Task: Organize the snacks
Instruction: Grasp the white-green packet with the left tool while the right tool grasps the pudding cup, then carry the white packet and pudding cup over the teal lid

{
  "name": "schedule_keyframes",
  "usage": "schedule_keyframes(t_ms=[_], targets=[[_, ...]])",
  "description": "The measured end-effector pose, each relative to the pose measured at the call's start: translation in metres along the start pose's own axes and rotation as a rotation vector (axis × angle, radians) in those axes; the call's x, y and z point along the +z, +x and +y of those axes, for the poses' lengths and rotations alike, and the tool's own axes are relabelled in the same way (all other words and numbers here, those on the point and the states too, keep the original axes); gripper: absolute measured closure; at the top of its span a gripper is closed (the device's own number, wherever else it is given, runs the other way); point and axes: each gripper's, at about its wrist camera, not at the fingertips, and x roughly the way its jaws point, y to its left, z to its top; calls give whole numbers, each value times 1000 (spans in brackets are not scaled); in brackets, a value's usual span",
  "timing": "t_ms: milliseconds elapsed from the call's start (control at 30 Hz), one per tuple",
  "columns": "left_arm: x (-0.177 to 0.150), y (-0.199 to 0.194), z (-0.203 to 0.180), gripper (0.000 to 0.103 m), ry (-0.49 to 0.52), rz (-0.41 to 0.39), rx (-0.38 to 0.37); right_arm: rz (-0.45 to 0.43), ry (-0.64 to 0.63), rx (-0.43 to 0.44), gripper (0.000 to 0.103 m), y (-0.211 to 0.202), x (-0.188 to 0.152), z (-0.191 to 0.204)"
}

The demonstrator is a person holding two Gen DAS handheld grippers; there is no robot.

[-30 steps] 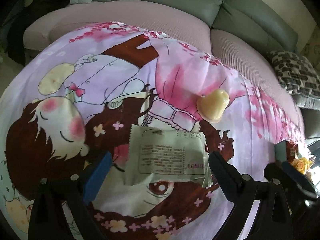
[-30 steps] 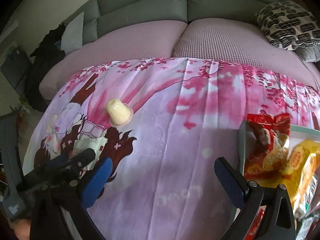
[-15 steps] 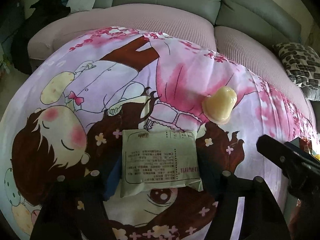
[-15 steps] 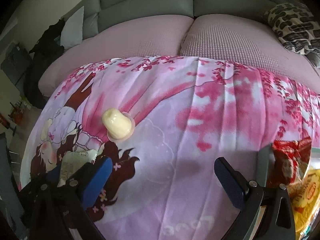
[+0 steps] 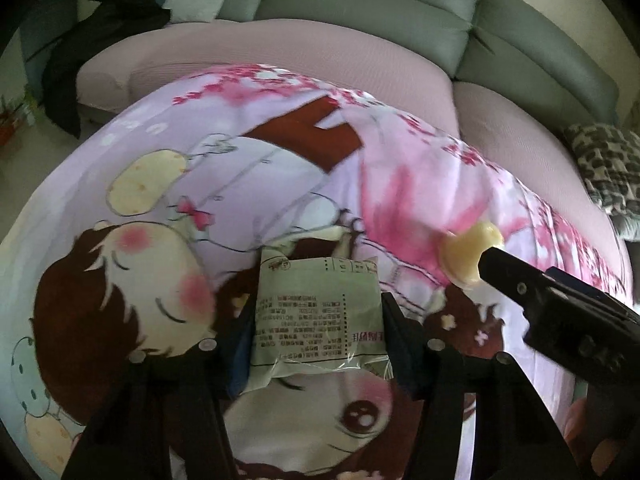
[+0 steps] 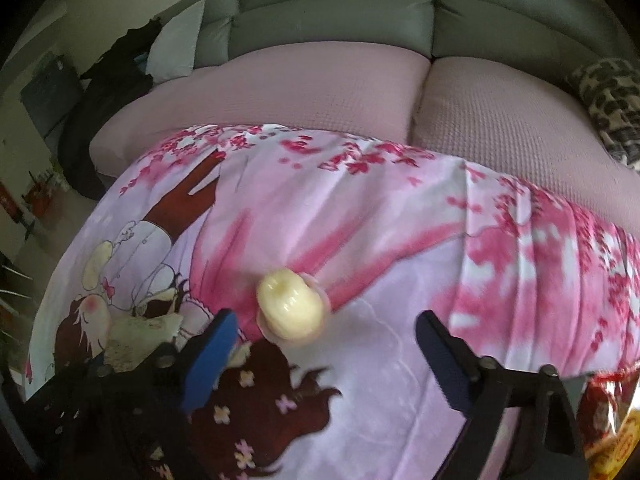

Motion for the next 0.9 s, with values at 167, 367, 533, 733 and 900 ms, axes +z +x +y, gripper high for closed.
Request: schedule_keyframes(t_ms=[167,367,533,733,900], targets=[[3,-4,15,44,-39,-9,5,4,-44,7,37,10,5,13],[4,-10,21,44,-54,-19,1,15,-59,0,67,16,3,19],[4,-11,21,44,-58,-20,-3,0,-75,-4,67,10,-1,24],[6,-20,22,44,-59,-43,4,-36,-89,-1,67,-14,-8,30],[5,-27,24,44,-59,-56,15,-55,-92,9,67,-42,-20,34]])
